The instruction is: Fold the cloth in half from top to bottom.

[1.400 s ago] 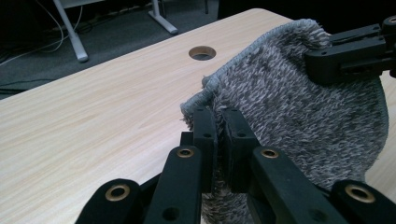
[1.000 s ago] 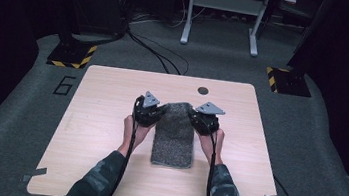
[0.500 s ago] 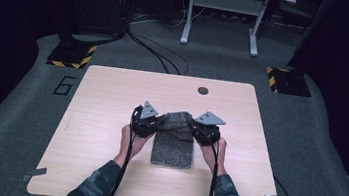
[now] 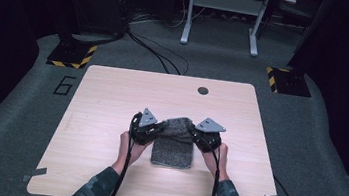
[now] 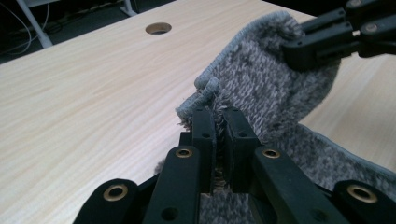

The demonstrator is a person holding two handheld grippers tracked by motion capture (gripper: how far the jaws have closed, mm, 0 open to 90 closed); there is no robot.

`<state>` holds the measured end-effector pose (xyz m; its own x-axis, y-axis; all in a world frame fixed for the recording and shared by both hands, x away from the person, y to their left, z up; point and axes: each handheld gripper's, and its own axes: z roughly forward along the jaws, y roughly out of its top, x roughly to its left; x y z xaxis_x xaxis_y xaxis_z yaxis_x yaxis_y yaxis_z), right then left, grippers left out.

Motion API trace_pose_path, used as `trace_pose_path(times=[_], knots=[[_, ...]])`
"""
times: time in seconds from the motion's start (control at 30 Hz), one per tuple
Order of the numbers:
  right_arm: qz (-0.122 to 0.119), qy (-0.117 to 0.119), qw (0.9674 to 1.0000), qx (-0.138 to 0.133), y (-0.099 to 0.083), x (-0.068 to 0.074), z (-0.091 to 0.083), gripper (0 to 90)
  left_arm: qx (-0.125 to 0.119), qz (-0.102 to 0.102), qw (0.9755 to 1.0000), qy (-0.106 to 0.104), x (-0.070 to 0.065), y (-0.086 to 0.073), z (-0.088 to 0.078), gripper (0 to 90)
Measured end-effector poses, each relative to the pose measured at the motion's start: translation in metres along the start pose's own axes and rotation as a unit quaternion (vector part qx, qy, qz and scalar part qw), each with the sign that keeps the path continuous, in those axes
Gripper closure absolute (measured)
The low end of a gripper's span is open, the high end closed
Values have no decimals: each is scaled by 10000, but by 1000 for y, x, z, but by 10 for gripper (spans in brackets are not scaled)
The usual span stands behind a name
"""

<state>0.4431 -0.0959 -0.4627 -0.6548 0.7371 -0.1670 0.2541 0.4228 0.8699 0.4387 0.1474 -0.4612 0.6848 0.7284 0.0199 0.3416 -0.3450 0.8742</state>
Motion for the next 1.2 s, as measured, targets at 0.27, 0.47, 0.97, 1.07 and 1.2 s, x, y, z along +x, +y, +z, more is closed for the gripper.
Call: trace_pose_path(times=[0.27,0.47,0.97,1.07,1.2], knots=[[20,56,10000,50,1,-4,4,836,198,-24,9998,-27,1,-4,4,841],[-29,107,9999,115,-20,13,-5,830,305,-227,9991,-176,-7,-22,1,836],[235,465,9978,418,-60,30,-43,562,736,-435,9925,-877,-27,-56,-23,544],[507,541,9968,310,-63,25,-60,486,655,-483,9926,-904,-26,-54,-39,412],[694,610,9955,195,-55,18,-70,414,424,-578,9951,-685,-17,-45,-50,360]])
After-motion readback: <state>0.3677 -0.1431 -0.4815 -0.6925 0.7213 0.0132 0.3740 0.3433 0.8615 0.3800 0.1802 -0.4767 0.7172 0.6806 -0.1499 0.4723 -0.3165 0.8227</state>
